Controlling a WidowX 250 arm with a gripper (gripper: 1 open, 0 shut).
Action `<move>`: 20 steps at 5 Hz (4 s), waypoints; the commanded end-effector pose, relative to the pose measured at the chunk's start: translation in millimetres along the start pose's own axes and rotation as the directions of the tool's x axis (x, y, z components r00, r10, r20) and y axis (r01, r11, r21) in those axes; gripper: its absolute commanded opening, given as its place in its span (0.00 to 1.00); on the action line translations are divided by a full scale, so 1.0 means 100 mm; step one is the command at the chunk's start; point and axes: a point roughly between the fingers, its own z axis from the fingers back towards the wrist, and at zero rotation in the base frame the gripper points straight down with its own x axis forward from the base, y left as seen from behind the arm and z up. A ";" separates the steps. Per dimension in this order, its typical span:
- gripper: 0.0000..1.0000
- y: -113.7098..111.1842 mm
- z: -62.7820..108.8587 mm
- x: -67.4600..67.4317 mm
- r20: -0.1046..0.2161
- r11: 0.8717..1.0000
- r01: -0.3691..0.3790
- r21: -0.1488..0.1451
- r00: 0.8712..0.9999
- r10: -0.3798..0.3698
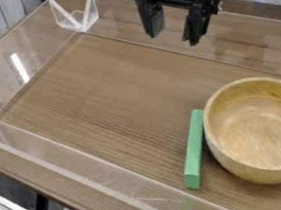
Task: Put the green block in the brown bowl
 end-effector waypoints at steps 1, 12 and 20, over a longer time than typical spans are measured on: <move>1.00 0.18 -0.04 0.01 0.002 1.000 -0.019 0.002 1.000 0.019; 1.00 0.21 0.10 0.16 0.137 1.000 0.000 -0.020 0.991 0.003; 1.00 0.20 0.03 0.29 0.165 1.000 0.018 -0.015 0.986 -0.015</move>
